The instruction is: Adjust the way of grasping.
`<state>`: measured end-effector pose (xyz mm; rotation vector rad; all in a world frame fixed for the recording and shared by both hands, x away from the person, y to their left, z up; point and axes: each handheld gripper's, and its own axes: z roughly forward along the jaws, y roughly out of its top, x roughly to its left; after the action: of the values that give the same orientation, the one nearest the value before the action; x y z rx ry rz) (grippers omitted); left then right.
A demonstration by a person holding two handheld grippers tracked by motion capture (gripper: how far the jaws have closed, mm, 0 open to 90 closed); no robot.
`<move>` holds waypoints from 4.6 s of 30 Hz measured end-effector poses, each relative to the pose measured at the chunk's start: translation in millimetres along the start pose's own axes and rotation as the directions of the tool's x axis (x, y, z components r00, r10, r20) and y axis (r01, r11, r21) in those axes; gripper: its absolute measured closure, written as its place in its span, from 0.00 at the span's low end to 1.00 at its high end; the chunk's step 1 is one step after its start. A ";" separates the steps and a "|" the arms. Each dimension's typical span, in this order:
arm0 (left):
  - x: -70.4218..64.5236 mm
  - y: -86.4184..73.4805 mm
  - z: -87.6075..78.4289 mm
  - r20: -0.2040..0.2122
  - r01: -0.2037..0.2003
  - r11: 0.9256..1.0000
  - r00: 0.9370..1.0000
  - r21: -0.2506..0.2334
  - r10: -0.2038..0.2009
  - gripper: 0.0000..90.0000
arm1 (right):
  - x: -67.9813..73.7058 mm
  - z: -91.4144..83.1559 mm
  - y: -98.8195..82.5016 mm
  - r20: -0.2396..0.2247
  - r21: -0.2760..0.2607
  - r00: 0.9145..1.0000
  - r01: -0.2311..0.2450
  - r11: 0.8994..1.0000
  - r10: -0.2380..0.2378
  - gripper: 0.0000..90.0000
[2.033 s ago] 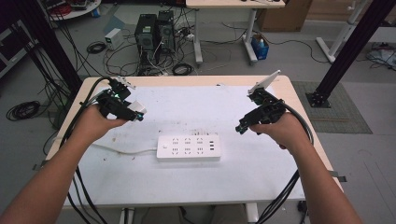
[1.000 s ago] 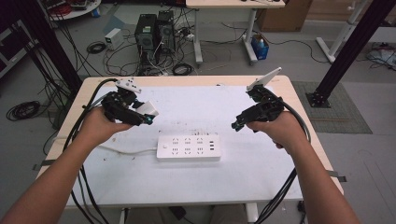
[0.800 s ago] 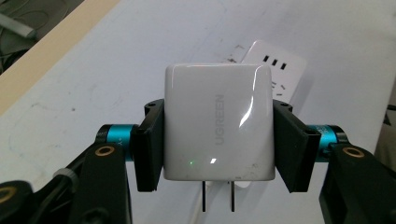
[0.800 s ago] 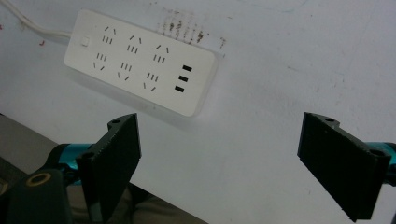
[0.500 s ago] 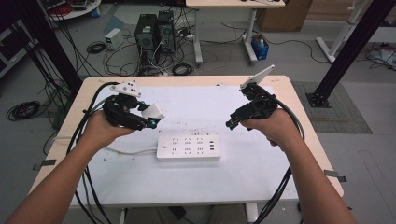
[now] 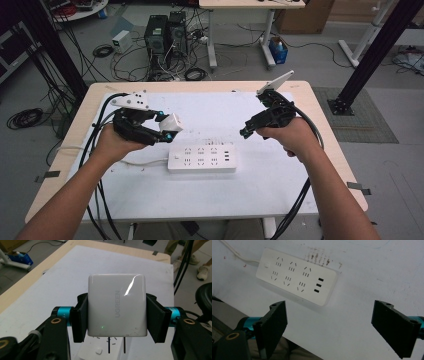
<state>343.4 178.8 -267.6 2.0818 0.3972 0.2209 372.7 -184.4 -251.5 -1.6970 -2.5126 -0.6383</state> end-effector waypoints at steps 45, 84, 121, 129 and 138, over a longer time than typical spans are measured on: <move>-19.8 1.7 33.4 0.065 -0.066 0.998 0.996 0.019 0.065 0.47 | 42.7 20.5 15.4 -0.420 -0.019 0.906 -0.076 0.997 0.061 0.14; -29.3 8.1 56.9 0.082 -0.107 0.994 0.991 0.021 0.105 0.47 | 61.8 63.1 22.2 -0.595 0.077 0.793 -0.110 0.991 0.134 0.32; -30.8 7.4 64.8 0.036 -0.136 0.989 0.990 0.049 0.135 0.47 | 60.0 70.6 23.1 -0.612 0.099 0.770 -0.151 0.984 0.180 0.69; -26.2 6.3 64.3 0.015 -0.101 0.991 0.995 0.092 0.100 0.36 | 56.2 70.0 24.4 -0.598 0.078 0.783 -0.155 0.985 0.171 0.69; -15.1 5.1 61.3 0.026 -0.001 0.982 1.000 0.188 -0.004 0.24 | 48.5 58.6 22.2 -0.545 0.028 0.826 -0.149 0.988 0.141 0.69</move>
<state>349.5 122.0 -294.7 2.2677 0.4174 0.1594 384.4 -113.9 -285.5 -1.4235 -1.9624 -0.9664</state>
